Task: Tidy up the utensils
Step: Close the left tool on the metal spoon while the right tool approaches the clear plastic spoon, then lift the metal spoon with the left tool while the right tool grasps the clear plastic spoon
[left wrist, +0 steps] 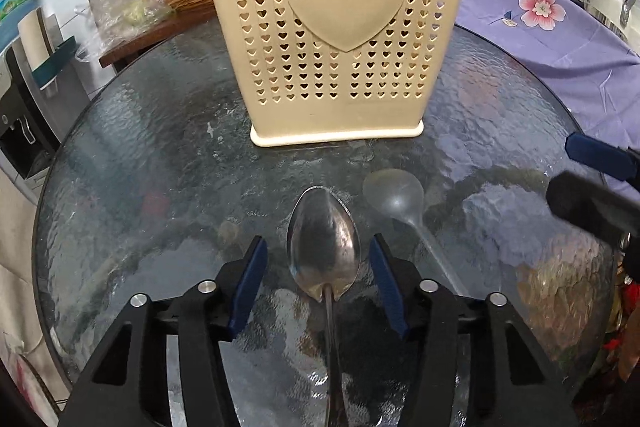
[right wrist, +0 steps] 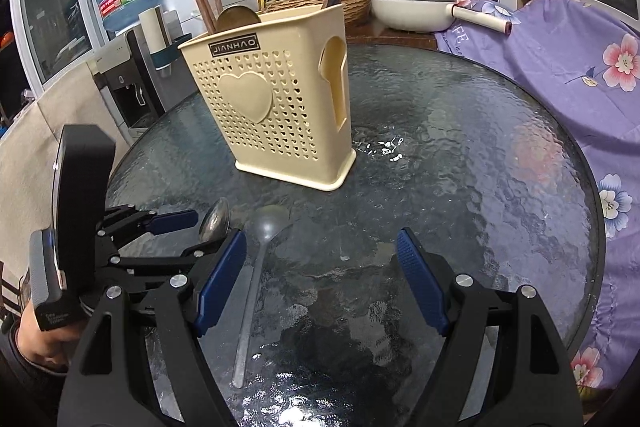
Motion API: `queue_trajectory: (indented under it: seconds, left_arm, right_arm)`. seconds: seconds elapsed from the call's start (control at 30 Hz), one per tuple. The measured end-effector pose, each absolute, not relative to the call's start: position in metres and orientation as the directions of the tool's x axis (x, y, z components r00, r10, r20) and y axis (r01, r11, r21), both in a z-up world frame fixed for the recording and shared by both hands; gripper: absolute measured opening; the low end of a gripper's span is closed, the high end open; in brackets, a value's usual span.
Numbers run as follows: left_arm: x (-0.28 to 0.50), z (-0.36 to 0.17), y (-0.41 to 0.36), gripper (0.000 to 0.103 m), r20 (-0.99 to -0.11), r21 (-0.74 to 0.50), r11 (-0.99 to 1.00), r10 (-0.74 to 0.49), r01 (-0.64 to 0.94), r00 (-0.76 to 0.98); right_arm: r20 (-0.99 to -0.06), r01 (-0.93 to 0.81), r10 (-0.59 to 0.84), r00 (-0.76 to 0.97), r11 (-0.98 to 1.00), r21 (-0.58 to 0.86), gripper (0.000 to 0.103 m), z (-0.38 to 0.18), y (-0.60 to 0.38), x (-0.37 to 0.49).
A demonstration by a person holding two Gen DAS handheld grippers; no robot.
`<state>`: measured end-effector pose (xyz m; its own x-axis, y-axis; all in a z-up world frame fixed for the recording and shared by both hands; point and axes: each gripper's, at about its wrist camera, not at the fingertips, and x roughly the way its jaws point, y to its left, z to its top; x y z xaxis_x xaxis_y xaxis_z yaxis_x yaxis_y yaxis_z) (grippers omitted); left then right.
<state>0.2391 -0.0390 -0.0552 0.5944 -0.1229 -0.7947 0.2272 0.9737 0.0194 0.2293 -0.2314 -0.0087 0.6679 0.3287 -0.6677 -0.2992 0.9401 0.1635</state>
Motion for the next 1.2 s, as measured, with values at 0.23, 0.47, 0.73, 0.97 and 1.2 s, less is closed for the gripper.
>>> queue_trajectory:
  seconds: [0.23,0.47,0.73,0.97,1.2]
  left_arm:
    - [0.25,-0.053,-0.037,0.037,-0.795,-0.008,0.975,-0.14,0.221,0.59]
    - [0.249,-0.048,-0.018,0.036,-0.781,-0.085,0.978,-0.183,0.189,0.597]
    - [0.239,-0.026,0.014,0.036,-0.737,-0.107,0.984,-0.173,0.139,0.654]
    - [0.239,-0.016,0.023,0.036,-0.72,-0.122,0.984,-0.177,0.128,0.67]
    - [0.24,-0.012,0.028,0.036,-0.713,-0.122,0.984,-0.177,0.128,0.678]
  right_arm:
    - [-0.714,-0.284,0.295,0.636,0.949,0.138,0.077,-0.02,-0.225,0.235]
    - [-0.771,-0.353,0.305,0.56,0.929,0.111,0.077,-0.039,-0.201,0.237]
    - [-0.802,-0.415,0.283,0.526,0.908,0.048,0.077,-0.05,-0.166,0.239]
    - [-0.82,-0.401,0.24,0.519,0.916,0.014,0.077,-0.059,-0.151,0.258]
    - [-0.825,-0.392,0.224,0.519,0.92,0.004,0.073,-0.058,-0.134,0.282]
